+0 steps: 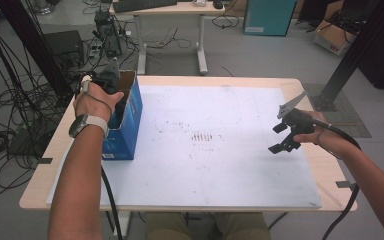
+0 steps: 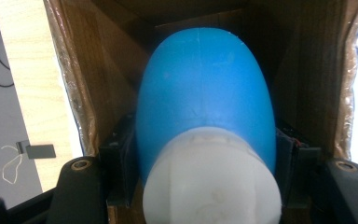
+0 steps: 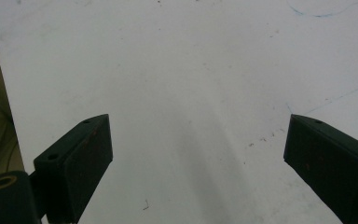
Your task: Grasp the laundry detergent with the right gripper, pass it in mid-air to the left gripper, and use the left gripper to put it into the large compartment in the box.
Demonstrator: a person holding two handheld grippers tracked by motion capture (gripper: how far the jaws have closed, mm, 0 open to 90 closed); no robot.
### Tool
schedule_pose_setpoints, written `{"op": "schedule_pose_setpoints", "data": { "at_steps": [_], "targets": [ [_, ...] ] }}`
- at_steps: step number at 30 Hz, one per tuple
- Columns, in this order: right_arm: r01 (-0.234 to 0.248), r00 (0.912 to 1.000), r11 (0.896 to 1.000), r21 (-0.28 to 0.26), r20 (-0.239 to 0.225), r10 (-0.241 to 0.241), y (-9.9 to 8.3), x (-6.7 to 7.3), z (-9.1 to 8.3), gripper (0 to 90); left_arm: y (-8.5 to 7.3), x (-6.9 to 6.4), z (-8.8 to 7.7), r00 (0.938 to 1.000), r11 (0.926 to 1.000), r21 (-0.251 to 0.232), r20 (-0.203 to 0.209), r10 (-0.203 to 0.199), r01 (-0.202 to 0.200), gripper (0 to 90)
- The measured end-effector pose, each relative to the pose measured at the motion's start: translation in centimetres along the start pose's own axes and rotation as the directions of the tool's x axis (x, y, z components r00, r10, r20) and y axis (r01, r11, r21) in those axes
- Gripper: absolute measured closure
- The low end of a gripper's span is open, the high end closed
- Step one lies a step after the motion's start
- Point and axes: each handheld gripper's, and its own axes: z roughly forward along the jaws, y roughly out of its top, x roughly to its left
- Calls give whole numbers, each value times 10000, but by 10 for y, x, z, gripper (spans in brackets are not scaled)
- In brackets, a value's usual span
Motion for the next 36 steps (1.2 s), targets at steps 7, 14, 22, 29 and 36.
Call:
{"op": "schedule_pose_setpoints", "data": {
  "at_steps": [7, 14, 22, 29, 36],
  "targets": [
    [3, 10000, 10000, -1, 0, -3, 0, 0, 0, 76, 0, 0, 3, 9999, 9998, 161, 36, 93, -94, 289],
    [11, 10000, 10000, 28, 0, -11, 0, 0, 0, 76, -1, 5, 2, 9993, 9999, 66, 363, 111, -113, 275],
    [0, 10000, 10000, 31, 1, 0, -1, 0, -1, 76, -3, 8, -4, 9980, 9995, 69, 556, 312, -317, 248],
    [35, 10000, 10000, 21, 15, -35, -1, 1, -1, 77, -5, 11, -20, 9968, 9986, -368, 693, 393, -368, 127],
    [-8, 10000, 10000, 21, 81, 8, -2, 1, -5, 77, -9, 14, -46, 9970, 9950, -879, 576, 521, -470, 89]
  ]
}}
